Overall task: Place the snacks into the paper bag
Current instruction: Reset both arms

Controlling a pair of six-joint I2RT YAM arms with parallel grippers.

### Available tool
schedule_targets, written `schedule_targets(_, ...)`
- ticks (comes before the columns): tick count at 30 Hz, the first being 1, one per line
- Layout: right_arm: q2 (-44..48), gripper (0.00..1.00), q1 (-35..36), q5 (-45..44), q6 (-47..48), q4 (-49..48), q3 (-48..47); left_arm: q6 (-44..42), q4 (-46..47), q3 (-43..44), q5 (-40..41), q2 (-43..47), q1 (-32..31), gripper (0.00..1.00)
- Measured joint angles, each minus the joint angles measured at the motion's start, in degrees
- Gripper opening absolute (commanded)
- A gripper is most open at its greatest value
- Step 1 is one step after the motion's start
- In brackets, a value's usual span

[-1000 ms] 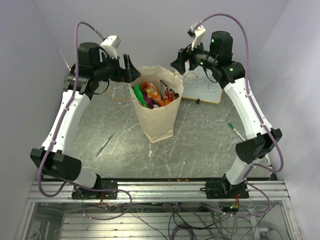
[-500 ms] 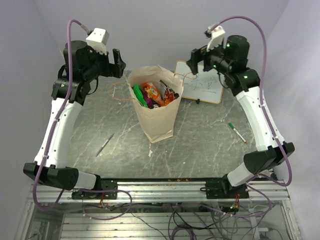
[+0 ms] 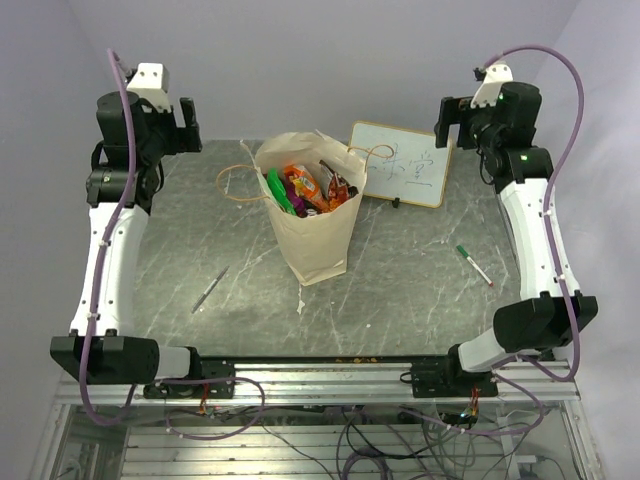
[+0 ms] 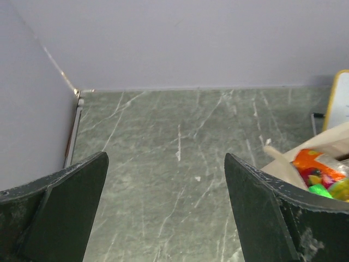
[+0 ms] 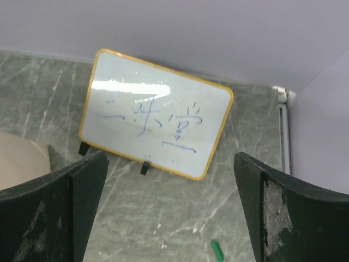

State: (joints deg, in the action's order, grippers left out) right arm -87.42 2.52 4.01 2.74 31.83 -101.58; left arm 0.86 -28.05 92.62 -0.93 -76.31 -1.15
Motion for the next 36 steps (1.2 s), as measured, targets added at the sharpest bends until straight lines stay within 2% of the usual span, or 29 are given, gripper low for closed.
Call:
schedule_targets(12,7.5,1.0,0.0,-3.3,-1.9,-2.7,16.1,0.1,3.0,-9.9,-1.9,2.0,5.2,0.98)
schedule_targets(22,22.6,1.0,-0.1,-3.0,-0.2,-11.2,35.6,-2.4,7.0,-25.8,-5.7,14.7,6.0,0.98)
schedule_targets(29,25.3,1.0,-0.1,-2.3,1.5,-17.4,40.3,-5.0,9.9,-28.6,-5.6,17.9,6.0,0.98)
schedule_targets(36,22.2,1.0,0.0,-0.3,2.0,-16.8,35.8,-6.1,8.6,-25.4,-3.0,16.8,6.0,0.98)
